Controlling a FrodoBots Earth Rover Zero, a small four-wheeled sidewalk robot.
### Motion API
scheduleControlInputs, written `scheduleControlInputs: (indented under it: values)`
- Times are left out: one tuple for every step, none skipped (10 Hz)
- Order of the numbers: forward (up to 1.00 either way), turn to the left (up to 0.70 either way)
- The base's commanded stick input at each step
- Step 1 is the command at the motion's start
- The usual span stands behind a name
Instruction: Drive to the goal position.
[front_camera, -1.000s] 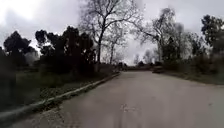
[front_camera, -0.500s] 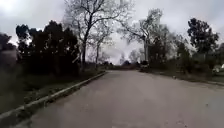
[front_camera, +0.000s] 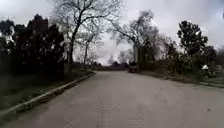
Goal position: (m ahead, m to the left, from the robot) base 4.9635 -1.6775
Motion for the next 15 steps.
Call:
scheduleControlInputs:
  values:
    - [0.70, 0.27]
    - [0.70, 0.27]
    - [0.70, 0.27]
    - [0.70, 0.27]
    - [0.70, 0.27]
    - [0.70, 0.27]
    - [0.70, 0.25]
    - [0.70, 0.00]
    - [0.70, 0.00]
    - [0.70, 0.00]
    - [0.70, 0.00]
    - [0.70, 0.00]
    - [0.70, 0.00]
    - [0.70, 0.00]
    - [0.70, 0.00]
